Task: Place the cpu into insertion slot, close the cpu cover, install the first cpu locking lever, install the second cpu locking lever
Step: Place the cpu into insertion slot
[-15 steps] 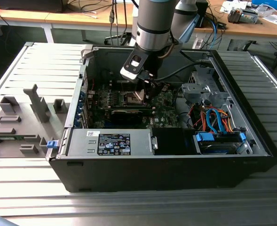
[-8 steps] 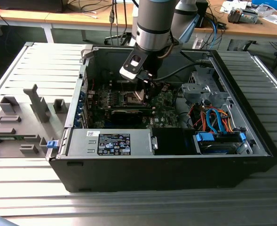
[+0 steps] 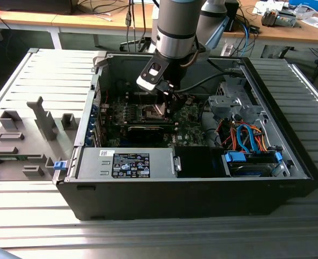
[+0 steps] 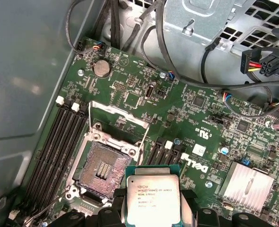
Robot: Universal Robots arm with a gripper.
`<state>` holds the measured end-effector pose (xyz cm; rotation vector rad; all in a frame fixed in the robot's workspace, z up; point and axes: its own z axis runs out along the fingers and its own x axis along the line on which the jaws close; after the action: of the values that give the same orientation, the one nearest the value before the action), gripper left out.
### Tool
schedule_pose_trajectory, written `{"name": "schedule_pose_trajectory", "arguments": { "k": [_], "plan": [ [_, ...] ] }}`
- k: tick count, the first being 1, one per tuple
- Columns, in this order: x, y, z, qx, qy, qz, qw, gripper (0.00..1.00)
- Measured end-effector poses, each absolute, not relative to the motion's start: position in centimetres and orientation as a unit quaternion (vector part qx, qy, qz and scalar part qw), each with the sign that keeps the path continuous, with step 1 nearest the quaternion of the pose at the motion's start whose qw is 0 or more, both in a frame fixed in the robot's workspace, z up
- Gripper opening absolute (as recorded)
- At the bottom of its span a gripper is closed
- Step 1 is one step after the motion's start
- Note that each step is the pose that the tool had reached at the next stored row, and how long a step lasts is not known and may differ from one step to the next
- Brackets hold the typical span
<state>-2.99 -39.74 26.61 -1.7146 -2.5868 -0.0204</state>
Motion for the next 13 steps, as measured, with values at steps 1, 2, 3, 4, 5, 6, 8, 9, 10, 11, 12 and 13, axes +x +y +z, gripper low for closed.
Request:
{"name": "schedule_pose_trajectory", "arguments": {
  "k": [1,2,3,4,5,6,8,9,10,11,12,13],
  "plan": [
    [-2.99,-39.74,26.61,-0.553,-0.833,-0.007,0.019,0.54],
    [-2.99,-39.74,26.62,-0.553,-0.833,-0.007,0.019,0.54],
    [-2.99,-39.74,26.61,-0.553,-0.833,-0.007,0.019,0.54],
    [-2.99,-39.74,26.61,-0.554,-0.832,-0.007,0.019,0.54],
    [-2.99,-39.75,26.61,-0.554,-0.832,-0.007,0.019,0.54],
    [-2.99,-39.75,26.61,-0.554,-0.832,-0.007,0.019,0.54],
    [-2.99,-39.75,26.61,-0.555,-0.831,-0.007,0.019,0.54],
    [-2.99,-39.76,26.61,-0.556,-0.831,-0.007,0.019,0.54],
    [-2.99,-39.76,26.61,-0.557,-0.831,-0.007,0.019,0.54],
    [-2.99,-39.76,26.61,-0.558,-0.830,-0.007,0.019,0.54],
    [-2.99,-39.76,26.61,-0.559,-0.829,-0.007,0.019,0.54],
    [-2.99,-39.76,26.61,-0.560,-0.828,-0.007,0.019,0.54]
  ]
}}
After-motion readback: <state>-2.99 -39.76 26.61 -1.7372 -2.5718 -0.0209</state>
